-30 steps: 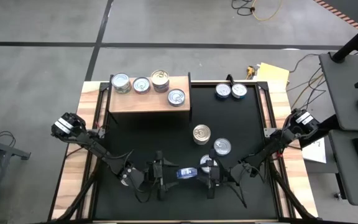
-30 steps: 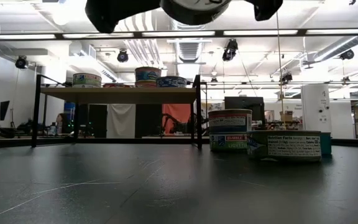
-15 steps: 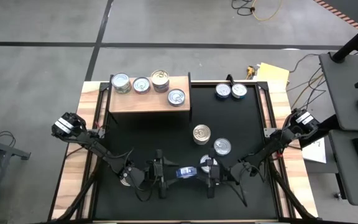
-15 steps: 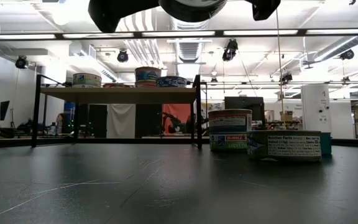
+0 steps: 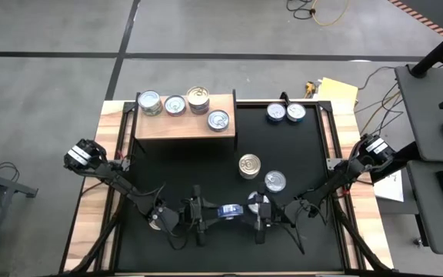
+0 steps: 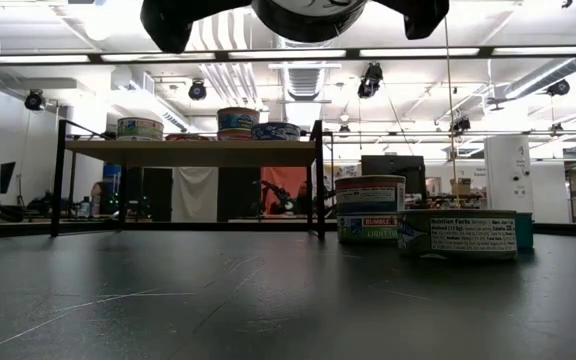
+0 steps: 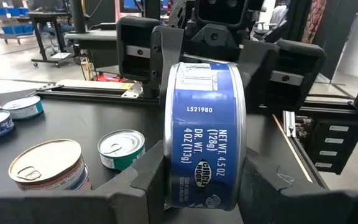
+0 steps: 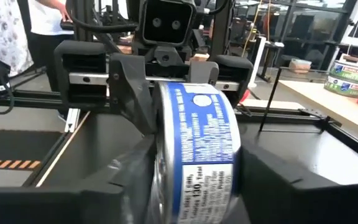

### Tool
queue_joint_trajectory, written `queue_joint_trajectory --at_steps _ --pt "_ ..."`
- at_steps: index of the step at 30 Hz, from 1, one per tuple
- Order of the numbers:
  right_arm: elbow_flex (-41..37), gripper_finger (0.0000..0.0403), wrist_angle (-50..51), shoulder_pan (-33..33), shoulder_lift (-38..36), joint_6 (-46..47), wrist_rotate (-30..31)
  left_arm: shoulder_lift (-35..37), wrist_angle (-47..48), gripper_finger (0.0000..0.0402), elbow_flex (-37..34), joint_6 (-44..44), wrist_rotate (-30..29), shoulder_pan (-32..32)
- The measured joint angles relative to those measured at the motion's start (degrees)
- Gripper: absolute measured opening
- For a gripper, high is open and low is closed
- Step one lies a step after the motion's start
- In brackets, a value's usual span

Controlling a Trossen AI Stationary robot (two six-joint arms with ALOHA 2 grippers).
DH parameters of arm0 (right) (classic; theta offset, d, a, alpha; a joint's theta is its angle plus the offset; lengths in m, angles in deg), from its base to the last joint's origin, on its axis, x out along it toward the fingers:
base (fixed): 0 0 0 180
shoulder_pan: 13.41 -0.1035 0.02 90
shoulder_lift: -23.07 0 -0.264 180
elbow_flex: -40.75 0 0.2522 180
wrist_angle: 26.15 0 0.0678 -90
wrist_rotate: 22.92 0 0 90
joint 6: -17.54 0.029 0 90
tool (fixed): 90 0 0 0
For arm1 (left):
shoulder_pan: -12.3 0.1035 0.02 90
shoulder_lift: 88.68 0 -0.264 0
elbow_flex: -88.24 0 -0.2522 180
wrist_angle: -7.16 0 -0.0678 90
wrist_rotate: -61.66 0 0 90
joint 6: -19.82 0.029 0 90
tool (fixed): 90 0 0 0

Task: Stack canned seafood by type on shelf
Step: Stack the blue tuna can on top of the blue tuna can on the shelf

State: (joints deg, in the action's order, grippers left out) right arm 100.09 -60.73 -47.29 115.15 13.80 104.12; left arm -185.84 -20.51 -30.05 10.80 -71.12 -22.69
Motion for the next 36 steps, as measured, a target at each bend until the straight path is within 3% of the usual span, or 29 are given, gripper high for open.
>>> queue_joint_trajectory --at_steps 10,22,26,30,32,36 --pt "0.0 0.0296 0.0 0.0 -0.1 1.6 0.1 0.0 -0.3 0.0126 -0.5 -2.1 -2.0 0.0" --pt "0.0 0.0340 0.0 0.0 -0.9 1.1 2.2 0.1 -8.6 0.0126 -5.6 -4.1 -3.3 0.0" --pt "0.0 0.0336 -0.1 -0.8 -1.7 -7.2 6.7 0.5 -16.3 0.0126 -8.0 -4.2 -3.6 0.0" --pt "1.4 0.0323 0.2 -2.6 -1.9 -21.3 7.5 1.9 -25.3 0.0126 -11.0 -7.2 -3.0 0.0" --pt "2.6 0.0316 0.1 -3.6 -1.9 -29.6 7.6 3.1 -27.7 0.0126 -12.6 -12.5 -0.7 0.2" --pt "5.0 0.0301 0.5 -5.5 -1.9 -49.8 8.0 5.9 -27.5 0.0126 -15.4 -31.4 5.7 1.9"
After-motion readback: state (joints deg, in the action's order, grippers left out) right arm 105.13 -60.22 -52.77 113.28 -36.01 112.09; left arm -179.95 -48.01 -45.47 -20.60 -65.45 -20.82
